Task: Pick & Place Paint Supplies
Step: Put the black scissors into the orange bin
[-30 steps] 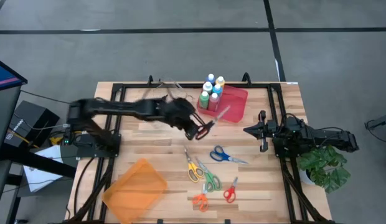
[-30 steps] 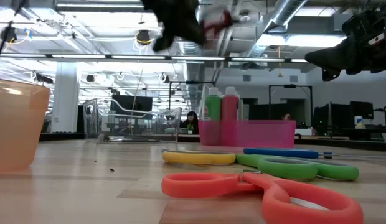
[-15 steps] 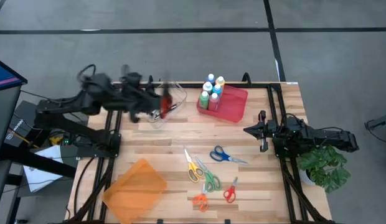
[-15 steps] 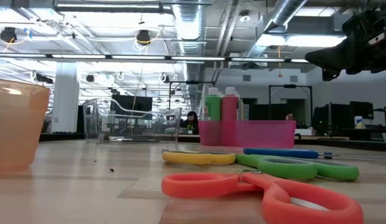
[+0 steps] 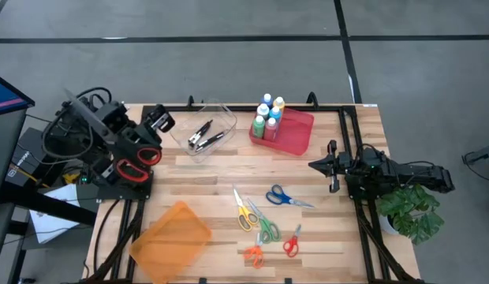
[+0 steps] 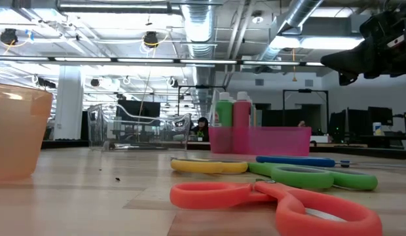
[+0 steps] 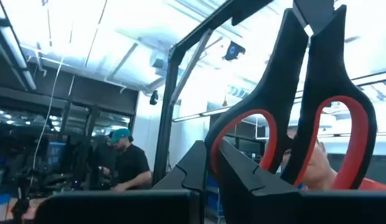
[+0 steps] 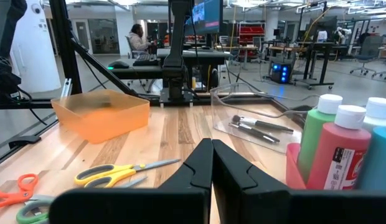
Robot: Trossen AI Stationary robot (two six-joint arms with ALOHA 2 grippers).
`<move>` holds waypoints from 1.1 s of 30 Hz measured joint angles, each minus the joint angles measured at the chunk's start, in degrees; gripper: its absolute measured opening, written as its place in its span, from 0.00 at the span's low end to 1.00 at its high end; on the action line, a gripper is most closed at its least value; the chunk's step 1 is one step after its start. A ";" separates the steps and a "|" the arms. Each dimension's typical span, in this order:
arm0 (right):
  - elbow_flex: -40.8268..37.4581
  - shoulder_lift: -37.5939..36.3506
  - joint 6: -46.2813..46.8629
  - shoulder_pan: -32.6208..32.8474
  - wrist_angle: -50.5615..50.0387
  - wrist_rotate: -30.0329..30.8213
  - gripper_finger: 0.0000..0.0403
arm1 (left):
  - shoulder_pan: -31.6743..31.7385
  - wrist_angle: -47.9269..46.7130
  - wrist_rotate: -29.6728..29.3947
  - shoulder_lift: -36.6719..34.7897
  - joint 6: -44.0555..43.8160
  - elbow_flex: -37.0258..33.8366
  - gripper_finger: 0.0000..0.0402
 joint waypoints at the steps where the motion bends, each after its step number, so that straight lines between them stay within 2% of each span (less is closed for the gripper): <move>1: 0.00 0.00 0.02 -0.01 0.00 0.00 0.00 | 0.01 0.01 0.02 -0.05 0.14 0.00 0.04; 8: 0.00 0.00 0.02 -0.02 0.00 0.00 0.00 | 0.03 -1.21 -0.74 -0.09 0.06 0.02 0.04; 13: 0.00 0.00 0.01 -0.01 0.00 0.00 0.00 | 0.01 -13.94 -7.68 -0.07 -6.97 0.02 0.04; 19: 0.00 0.00 0.02 -0.01 0.00 0.00 0.00 | -0.97 -40.55 -19.41 2.28 -26.04 0.02 0.04; 23: 0.00 0.00 0.01 -0.02 0.00 0.00 0.00 | -2.64 -56.31 -21.56 5.02 -41.19 0.02 0.04; 27: 0.00 0.00 0.02 -0.02 0.00 0.00 0.00 | -6.90 -61.78 -22.18 7.67 -52.12 0.00 0.04; 33: 0.00 0.00 0.02 -0.02 0.00 0.00 0.00 | -17.94 -66.64 -24.00 10.49 -68.60 0.02 0.04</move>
